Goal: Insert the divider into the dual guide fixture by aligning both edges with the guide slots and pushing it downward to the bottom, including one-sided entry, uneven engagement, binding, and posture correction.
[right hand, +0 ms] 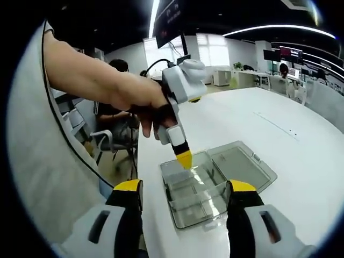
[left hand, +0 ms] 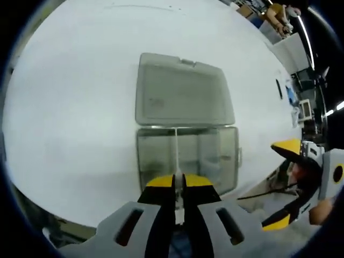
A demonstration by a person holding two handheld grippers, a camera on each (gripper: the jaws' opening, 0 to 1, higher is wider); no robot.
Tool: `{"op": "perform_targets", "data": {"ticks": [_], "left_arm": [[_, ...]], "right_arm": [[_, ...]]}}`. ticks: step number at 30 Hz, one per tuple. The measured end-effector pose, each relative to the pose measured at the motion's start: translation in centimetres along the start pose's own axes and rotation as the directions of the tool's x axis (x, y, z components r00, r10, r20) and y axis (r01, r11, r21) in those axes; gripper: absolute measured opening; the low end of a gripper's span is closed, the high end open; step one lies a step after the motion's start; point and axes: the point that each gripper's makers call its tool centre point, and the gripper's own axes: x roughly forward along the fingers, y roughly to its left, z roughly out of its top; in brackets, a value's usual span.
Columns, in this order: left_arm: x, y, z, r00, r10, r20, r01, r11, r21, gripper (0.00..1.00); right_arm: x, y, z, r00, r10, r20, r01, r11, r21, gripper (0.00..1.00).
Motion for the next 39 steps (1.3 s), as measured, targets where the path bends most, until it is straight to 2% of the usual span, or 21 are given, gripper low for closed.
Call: {"op": "perform_targets", "data": {"ticks": [39], "left_arm": [[0.31,-0.04,-0.16,0.999,0.03,-0.036,-0.029,0.999,0.026,0.0]], "right_arm": [[-0.11,-0.34,0.03,1.0,0.001,-0.01,-0.001,1.0,-0.003,0.6]]}}
